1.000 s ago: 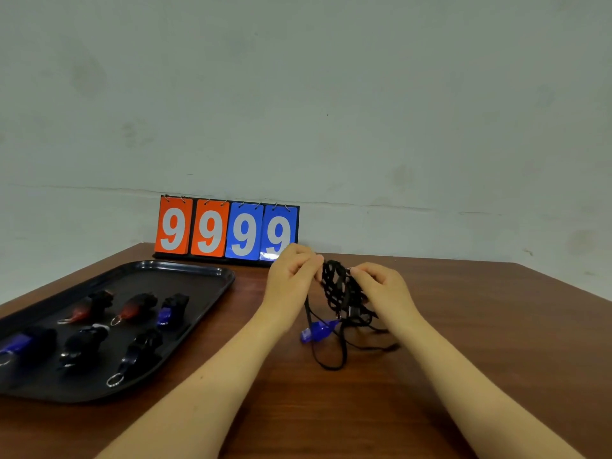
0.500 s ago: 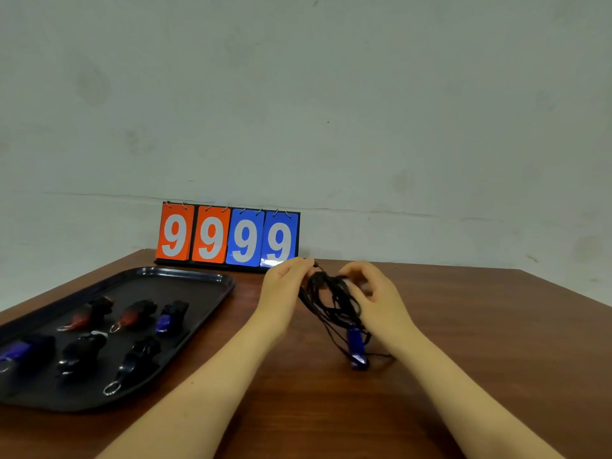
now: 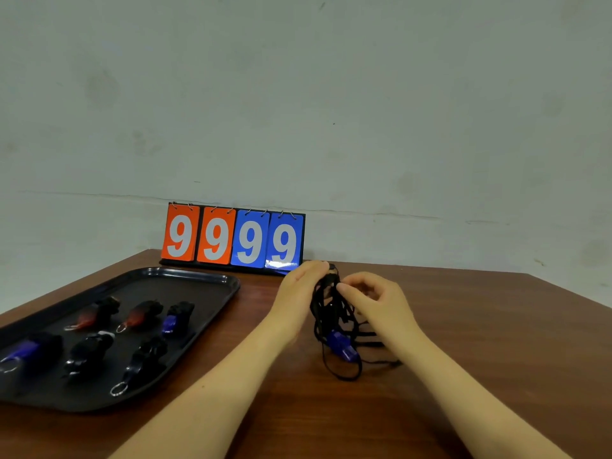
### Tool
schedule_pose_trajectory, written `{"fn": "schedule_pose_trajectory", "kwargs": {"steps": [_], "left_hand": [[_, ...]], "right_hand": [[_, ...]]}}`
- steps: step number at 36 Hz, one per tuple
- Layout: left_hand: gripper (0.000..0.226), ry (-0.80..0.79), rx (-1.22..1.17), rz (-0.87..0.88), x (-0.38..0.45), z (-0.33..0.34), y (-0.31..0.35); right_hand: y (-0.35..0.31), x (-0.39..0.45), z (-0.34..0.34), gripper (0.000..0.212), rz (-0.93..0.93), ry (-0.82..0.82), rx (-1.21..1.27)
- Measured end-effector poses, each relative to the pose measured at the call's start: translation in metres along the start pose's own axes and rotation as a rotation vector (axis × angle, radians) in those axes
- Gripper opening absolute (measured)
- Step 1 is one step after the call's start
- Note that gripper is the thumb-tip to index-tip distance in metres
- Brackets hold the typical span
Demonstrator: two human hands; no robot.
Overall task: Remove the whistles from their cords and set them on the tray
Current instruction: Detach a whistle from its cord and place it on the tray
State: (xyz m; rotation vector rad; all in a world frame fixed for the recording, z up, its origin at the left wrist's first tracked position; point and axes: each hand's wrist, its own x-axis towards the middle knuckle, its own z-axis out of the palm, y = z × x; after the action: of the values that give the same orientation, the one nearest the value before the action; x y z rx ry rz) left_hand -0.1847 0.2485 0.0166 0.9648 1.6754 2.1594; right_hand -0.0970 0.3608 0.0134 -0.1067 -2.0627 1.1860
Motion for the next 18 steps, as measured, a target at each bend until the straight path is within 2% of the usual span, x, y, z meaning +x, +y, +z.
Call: {"fn": "schedule_pose_trajectory", "kwargs": {"steps": [5,10,13,18], "left_hand": [[0.046,-0.051,-0.017,-0.029,-0.002,0.002,0.004],[0.018,-0.037,0.075,0.036,0.001,0.0,0.004],[0.02,-0.033,0.204,0.144,0.005,-0.007,-0.002],[0.017,-0.05,0.482,0.19,0.009,-0.008,-0.008]], "right_hand": [[-0.003,0.001,-0.001,0.01,0.037,0.012,0.064],[-0.003,0.001,-0.004,0.01,0.062,0.062,0.105],[-0.005,0.001,-0.007,0.012,0.094,0.065,0.176],[-0.006,-0.001,-0.008,0.01,0.066,0.084,0.19]]}}
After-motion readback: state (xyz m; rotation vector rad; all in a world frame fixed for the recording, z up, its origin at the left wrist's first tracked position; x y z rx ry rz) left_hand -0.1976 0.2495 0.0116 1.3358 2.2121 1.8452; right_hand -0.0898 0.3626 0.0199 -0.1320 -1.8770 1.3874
